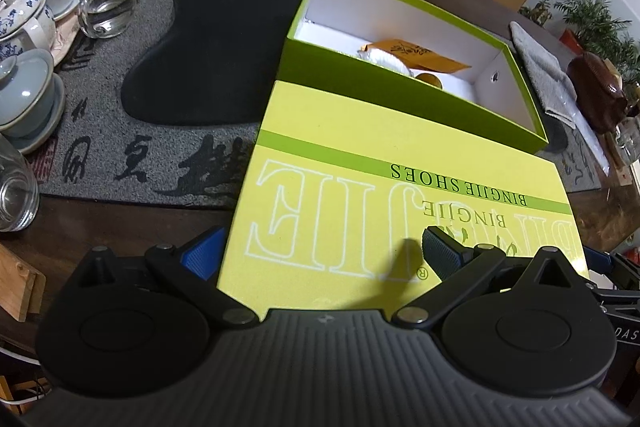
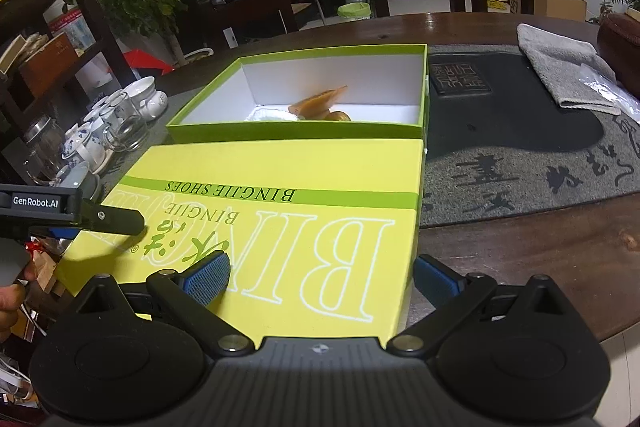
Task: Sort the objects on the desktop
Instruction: 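Hold the lid above the green box and align it with the box rim, then lower the yellow lid onto the green box with both grippers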
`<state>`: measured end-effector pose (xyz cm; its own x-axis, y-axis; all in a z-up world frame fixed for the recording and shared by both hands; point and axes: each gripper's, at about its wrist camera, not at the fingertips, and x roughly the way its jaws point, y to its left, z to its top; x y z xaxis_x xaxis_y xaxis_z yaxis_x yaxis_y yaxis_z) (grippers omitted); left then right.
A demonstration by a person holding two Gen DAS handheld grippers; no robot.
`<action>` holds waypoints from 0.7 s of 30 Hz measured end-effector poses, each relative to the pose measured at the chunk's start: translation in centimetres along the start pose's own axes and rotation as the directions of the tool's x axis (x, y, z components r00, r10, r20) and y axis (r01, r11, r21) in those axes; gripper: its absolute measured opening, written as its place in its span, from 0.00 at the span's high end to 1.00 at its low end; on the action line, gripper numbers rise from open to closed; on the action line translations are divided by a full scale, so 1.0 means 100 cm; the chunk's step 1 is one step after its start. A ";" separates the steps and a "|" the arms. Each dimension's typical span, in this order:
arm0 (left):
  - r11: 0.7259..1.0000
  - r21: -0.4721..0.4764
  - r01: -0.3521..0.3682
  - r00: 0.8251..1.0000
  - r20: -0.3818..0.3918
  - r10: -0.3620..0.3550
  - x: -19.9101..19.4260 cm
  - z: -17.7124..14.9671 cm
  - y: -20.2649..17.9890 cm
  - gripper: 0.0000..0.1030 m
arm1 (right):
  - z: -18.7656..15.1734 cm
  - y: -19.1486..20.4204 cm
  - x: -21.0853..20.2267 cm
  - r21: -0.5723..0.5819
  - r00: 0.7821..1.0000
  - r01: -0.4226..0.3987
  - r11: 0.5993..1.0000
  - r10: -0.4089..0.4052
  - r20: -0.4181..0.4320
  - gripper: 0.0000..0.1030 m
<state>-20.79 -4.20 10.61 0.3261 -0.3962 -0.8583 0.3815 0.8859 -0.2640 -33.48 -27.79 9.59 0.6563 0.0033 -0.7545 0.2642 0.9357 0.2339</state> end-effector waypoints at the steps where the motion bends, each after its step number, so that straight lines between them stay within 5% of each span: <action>1: 1.000 0.001 0.000 1.000 -0.003 0.000 0.002 0.000 -0.001 0.01 | 0.000 -0.001 0.001 0.004 1.000 0.001 1.000 -0.001 -0.003 0.03; 21: 1.000 0.017 0.004 1.000 -0.008 -0.004 0.002 0.006 -0.007 0.01 | -0.002 -0.009 0.008 0.037 0.999 0.013 0.999 -0.012 -0.031 0.03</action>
<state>-20.43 -5.00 10.93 0.3179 -0.3980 -0.8605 0.3977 0.8799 -0.2600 -33.38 -28.53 8.67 0.6307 0.0032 -0.7761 0.2986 0.9220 0.2465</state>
